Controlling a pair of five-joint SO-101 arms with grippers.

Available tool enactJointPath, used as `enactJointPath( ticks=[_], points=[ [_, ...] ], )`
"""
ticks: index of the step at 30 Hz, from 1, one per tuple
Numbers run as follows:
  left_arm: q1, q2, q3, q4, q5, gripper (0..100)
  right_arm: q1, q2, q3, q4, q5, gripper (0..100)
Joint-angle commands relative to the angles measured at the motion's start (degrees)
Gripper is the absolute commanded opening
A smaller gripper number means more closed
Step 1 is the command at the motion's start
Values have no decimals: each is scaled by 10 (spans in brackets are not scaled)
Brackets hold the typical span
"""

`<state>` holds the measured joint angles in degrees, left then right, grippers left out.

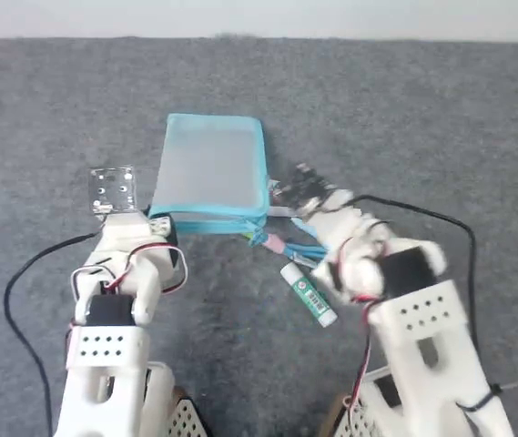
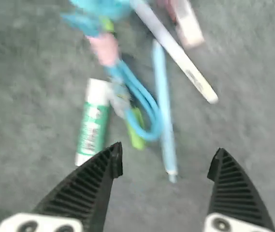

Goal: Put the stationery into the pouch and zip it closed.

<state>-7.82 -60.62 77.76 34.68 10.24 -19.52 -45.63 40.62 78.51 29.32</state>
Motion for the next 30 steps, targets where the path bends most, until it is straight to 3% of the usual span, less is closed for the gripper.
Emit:
enactJointPath(
  ticks=[1,10,30],
  points=[
    [-38,-20,-37,-23,14,13,67,49,-27,2,55,281],
    [-89,-16,-34,-41,14,13,83,263,-27,-71,84,281],
    [-94,-16,-33,-41,14,13,161,455,-29,-224,154,204]
  ],
)
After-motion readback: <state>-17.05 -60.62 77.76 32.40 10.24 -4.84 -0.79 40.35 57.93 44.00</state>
